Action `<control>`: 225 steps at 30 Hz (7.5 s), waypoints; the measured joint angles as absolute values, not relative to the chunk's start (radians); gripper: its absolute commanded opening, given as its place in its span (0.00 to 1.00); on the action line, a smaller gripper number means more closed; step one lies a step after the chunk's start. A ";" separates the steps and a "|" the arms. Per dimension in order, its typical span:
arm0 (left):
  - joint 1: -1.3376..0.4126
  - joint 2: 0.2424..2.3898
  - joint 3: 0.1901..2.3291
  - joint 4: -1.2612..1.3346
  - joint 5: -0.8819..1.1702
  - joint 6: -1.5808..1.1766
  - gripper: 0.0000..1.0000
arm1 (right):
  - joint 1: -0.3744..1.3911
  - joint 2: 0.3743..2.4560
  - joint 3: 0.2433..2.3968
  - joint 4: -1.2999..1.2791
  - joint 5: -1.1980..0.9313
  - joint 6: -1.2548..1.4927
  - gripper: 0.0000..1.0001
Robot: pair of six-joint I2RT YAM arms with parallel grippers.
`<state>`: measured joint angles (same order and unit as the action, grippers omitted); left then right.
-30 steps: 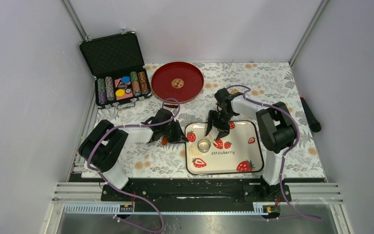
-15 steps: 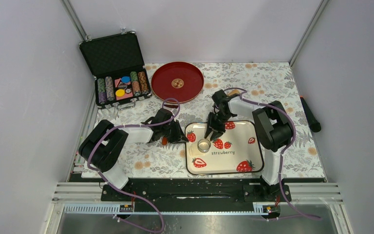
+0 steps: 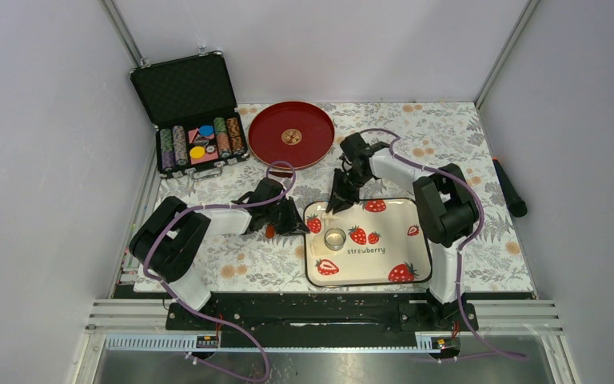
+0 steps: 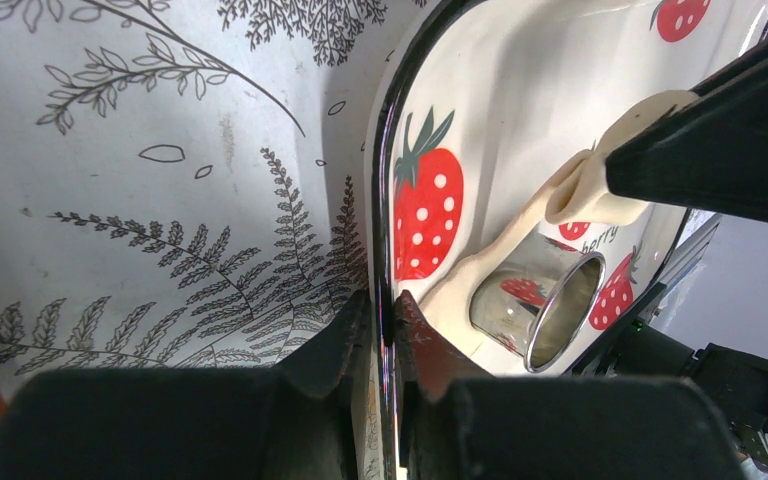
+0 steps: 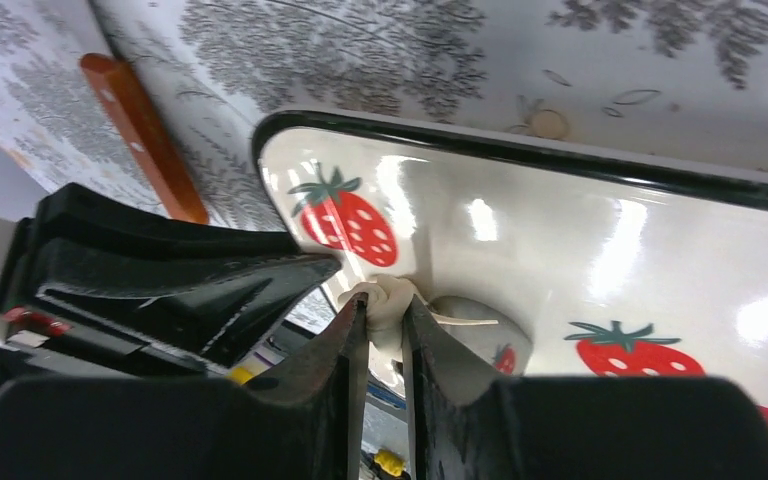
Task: Roll out the dumpling wrappers from the dough
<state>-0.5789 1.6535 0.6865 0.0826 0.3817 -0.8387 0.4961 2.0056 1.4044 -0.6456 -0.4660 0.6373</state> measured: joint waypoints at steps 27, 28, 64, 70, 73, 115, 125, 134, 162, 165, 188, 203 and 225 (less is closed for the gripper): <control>-0.579 1.654 0.686 0.083 0.382 -0.839 0.00 | 0.680 1.795 1.356 -0.618 -0.513 0.735 0.25; -0.579 1.654 0.686 0.083 0.382 -0.839 0.00 | 0.688 1.769 1.339 -0.618 -0.515 0.739 0.25; -0.579 1.654 0.687 0.083 0.382 -0.839 0.00 | 0.517 1.315 1.225 -0.781 -0.468 0.702 0.29; -0.579 1.663 0.688 0.101 0.390 -0.839 0.00 | 0.343 1.282 1.233 -0.855 -0.482 0.617 0.29; -0.579 1.664 0.688 0.102 0.390 -0.839 0.00 | 0.272 1.282 1.233 -0.884 -0.484 0.574 0.29; -0.579 1.665 0.688 0.103 0.391 -0.839 0.00 | 0.092 1.669 1.028 -0.768 -0.182 0.347 0.91; -0.580 1.665 0.688 0.104 0.391 -0.839 0.00 | 0.133 1.640 1.028 -0.778 -0.010 0.349 0.99; -0.580 1.665 0.688 0.104 0.391 -0.839 0.00 | 0.258 1.479 1.133 -0.851 0.124 0.348 1.00; -0.581 1.665 0.688 0.105 0.391 -0.839 0.00 | 0.288 1.316 1.295 -0.985 -0.064 0.379 0.95; -0.581 1.665 0.688 0.105 0.390 -0.839 0.00 | 0.315 1.335 1.240 -0.968 -0.114 0.400 0.92; -0.581 1.665 0.688 0.105 0.390 -0.839 0.00 | 0.614 1.763 1.198 -0.762 -0.257 0.537 0.55; -0.581 1.665 0.688 0.105 0.390 -0.839 0.00 | 0.617 1.828 1.198 -0.706 -0.271 0.555 0.34; -0.581 1.665 0.688 0.105 0.390 -0.839 0.00 | 0.617 1.838 1.200 -0.729 -0.247 0.529 0.03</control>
<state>-0.5808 1.6646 0.6876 0.1055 0.3904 -0.8391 0.6174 1.8381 1.2003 -0.7292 -0.2466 0.5285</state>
